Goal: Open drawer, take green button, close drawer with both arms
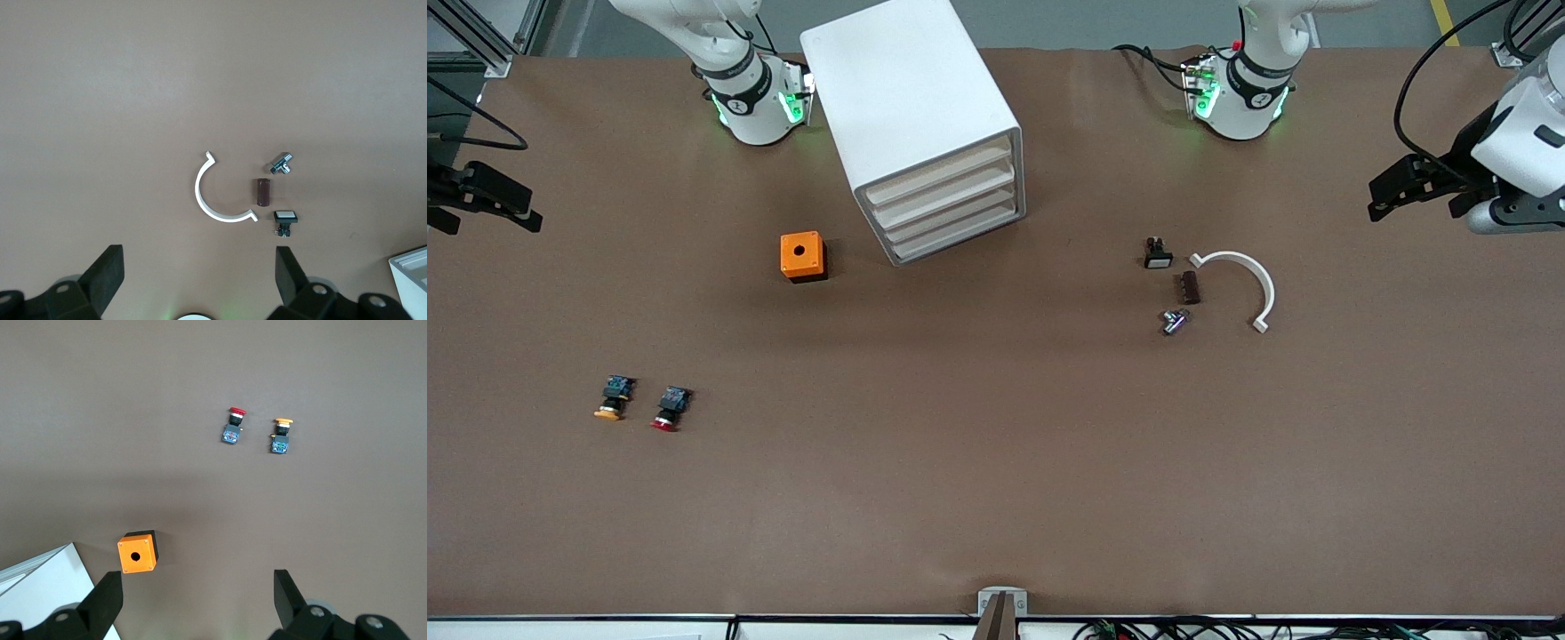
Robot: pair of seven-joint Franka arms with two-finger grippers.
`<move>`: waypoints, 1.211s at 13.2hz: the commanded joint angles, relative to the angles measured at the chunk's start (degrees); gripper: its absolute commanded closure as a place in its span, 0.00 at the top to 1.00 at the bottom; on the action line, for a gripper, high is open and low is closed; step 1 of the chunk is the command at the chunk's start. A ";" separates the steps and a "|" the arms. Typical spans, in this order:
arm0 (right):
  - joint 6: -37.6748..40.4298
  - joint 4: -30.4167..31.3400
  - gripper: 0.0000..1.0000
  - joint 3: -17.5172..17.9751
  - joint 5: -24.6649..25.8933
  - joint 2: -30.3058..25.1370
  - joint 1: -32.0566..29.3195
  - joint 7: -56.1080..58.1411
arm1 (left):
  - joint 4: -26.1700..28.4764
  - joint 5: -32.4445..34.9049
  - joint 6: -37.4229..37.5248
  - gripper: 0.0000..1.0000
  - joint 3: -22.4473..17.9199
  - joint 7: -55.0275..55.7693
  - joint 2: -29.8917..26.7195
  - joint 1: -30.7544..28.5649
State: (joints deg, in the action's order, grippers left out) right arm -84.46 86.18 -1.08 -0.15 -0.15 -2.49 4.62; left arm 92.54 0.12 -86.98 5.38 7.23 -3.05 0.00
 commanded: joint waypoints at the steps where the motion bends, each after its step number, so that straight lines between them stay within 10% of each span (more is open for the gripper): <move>1: 0.35 -0.75 1.00 0.38 -0.37 0.24 -0.49 0.03 | -1.31 -0.65 0.23 1.00 -0.02 -1.34 0.86 -0.27; 9: 0.26 -0.75 1.00 0.38 -0.37 0.24 -0.49 0.03 | -1.05 -1.17 0.23 1.00 0.42 -1.42 2.35 0.52; 16: 0.35 -0.75 1.00 0.38 -0.37 0.33 -0.58 0.03 | -3.86 -0.47 -6.70 1.00 3.41 -1.51 19.56 2.54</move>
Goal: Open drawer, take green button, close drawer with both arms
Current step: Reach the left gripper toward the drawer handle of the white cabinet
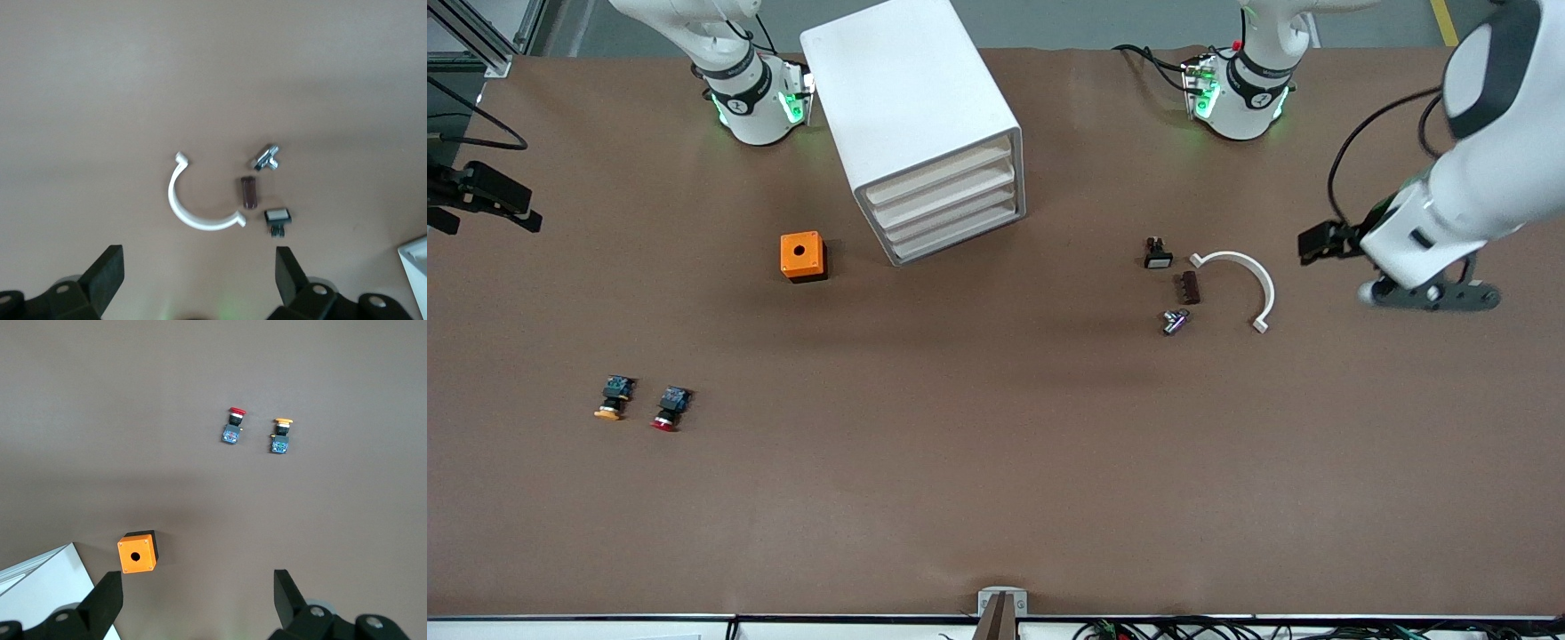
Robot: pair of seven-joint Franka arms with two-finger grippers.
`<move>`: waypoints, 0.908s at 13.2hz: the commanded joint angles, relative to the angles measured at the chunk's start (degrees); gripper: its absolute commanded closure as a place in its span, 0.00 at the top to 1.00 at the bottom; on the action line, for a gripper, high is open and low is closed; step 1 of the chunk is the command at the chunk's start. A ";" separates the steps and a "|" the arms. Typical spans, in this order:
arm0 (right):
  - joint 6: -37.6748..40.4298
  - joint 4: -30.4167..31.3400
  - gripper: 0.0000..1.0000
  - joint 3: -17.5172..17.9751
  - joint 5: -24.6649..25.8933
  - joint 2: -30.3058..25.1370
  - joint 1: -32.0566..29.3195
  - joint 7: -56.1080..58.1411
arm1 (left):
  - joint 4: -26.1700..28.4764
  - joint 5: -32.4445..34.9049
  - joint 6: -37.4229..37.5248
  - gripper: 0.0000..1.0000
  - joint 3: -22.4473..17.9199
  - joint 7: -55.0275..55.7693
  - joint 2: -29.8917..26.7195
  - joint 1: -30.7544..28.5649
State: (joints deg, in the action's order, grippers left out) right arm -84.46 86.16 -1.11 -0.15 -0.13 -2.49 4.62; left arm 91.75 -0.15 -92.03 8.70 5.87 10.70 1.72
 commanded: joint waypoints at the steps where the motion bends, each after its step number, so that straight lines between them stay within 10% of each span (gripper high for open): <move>1: 0.35 -0.73 1.00 0.40 -0.37 0.22 -0.58 0.03 | -3.07 -0.81 -2.71 1.00 0.09 0.98 7.82 1.79; 12: 0.52 -0.73 1.00 0.31 -0.29 0.22 -0.76 0.03 | -9.05 -10.64 -6.41 1.00 0.00 52.30 29.54 13.83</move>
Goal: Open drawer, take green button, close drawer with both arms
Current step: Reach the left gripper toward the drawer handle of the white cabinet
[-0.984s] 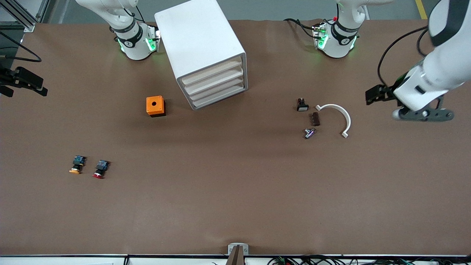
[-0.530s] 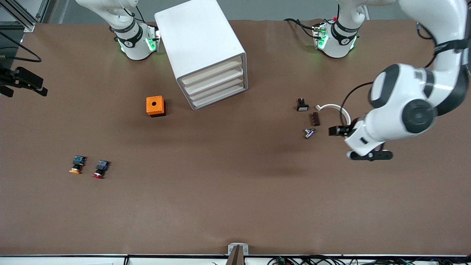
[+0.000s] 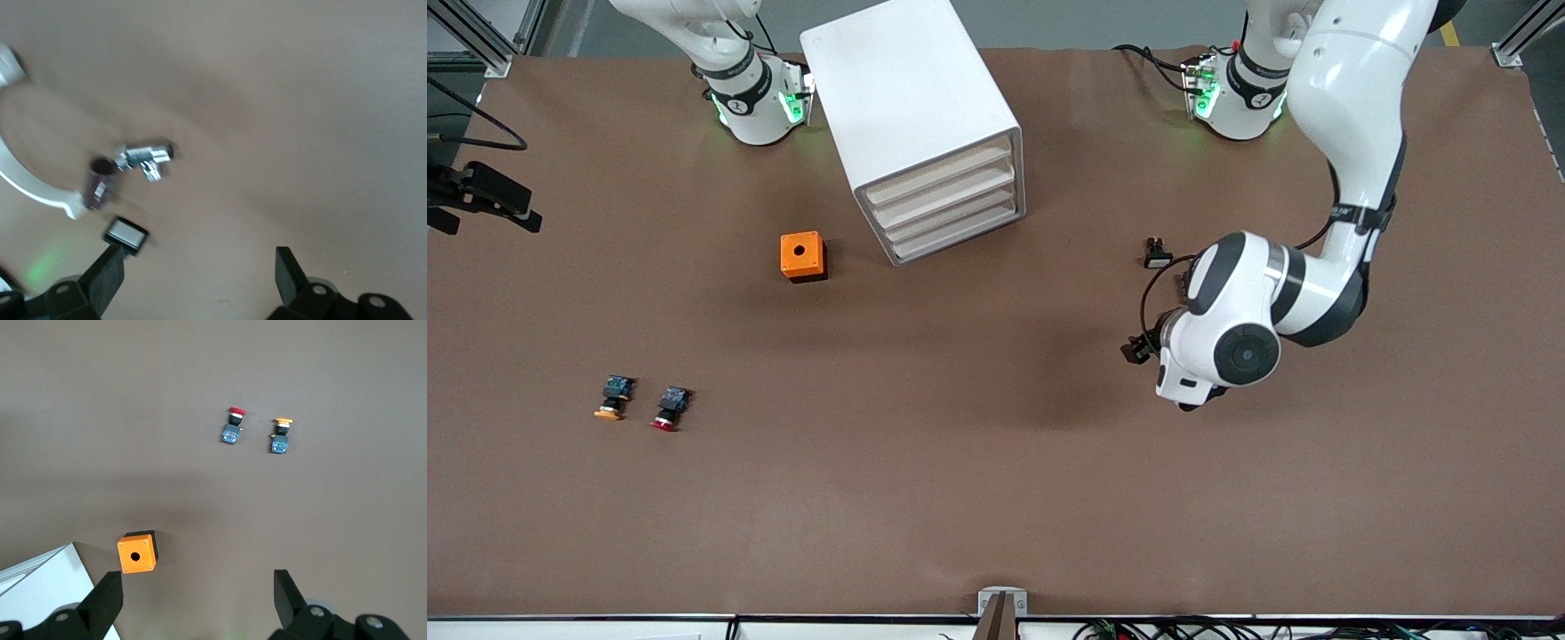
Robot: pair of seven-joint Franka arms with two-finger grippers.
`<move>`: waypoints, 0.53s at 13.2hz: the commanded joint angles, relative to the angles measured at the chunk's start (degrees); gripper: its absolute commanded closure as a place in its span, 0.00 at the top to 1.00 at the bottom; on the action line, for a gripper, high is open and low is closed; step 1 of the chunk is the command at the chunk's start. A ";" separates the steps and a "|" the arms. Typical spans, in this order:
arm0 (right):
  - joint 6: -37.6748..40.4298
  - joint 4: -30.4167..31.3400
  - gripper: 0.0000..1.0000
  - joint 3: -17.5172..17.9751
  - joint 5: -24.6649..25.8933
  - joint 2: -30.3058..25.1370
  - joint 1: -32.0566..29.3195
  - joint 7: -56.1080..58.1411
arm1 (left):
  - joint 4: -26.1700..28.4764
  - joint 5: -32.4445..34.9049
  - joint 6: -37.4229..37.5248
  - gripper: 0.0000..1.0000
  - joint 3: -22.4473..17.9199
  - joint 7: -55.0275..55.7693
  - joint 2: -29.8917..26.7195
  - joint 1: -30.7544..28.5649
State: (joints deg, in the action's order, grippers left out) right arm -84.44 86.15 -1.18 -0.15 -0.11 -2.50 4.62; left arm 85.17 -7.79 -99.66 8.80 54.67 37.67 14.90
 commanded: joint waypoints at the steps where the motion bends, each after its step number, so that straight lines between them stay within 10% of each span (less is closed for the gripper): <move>1: 0.51 -0.72 1.00 0.39 -0.29 0.20 -0.75 0.03 | -2.21 -4.15 1.31 1.00 -0.18 6.65 3.28 0.74; 7: 0.51 -0.72 1.00 0.30 -0.20 0.20 -0.84 0.03 | -1.15 -14.76 5.70 1.00 -0.09 27.48 6.88 0.74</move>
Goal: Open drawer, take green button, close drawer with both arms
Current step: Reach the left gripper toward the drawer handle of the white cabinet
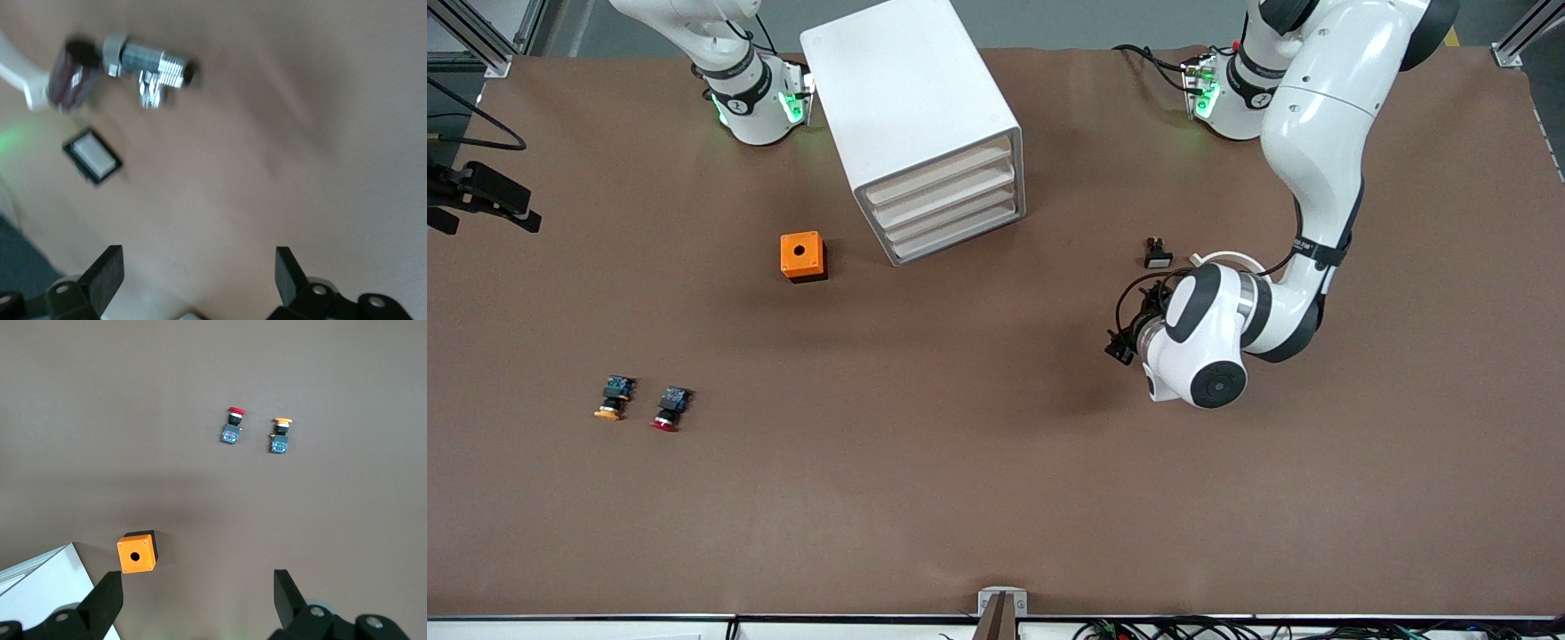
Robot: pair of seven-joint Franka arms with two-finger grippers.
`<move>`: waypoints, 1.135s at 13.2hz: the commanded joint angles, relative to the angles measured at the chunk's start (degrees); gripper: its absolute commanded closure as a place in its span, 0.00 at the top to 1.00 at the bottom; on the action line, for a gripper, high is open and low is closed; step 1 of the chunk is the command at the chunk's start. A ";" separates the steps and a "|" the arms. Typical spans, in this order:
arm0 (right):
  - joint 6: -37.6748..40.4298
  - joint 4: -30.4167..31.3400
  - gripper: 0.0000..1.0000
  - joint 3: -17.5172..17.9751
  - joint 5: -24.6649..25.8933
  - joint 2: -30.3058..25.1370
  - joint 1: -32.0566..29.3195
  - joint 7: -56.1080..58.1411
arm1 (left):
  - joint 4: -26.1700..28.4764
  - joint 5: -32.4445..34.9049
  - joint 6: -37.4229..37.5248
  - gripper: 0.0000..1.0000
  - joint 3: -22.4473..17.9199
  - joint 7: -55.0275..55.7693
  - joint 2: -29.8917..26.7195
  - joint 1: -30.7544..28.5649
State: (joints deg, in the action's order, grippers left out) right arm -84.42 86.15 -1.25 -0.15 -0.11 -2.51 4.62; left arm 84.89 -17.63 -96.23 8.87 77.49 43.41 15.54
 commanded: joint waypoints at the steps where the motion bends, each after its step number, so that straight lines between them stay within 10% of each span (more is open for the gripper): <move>1: 0.49 -0.72 1.00 0.29 -0.20 0.20 -0.83 0.03 | -0.78 -8.26 3.23 1.00 -0.16 8.69 1.67 0.37; 9: 0.40 -0.89 1.00 0.46 -0.55 0.20 -0.57 -0.58 | -1.31 -24.36 3.85 0.98 -0.16 40.35 4.58 11.08; 11: 0.22 -0.89 1.00 0.64 -1.25 0.20 -0.22 -0.67 | -1.31 -27.70 3.85 0.74 -0.16 43.09 4.66 11.71; 15: -0.04 -0.89 1.00 0.73 -1.25 0.99 3.03 -3.02 | -1.39 -33.51 3.94 0.68 -0.16 47.56 7.46 14.69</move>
State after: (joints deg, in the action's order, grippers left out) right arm -84.50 86.14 -0.63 -0.81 0.03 -0.78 4.16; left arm 84.79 -48.78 -93.05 9.05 122.45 48.45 28.17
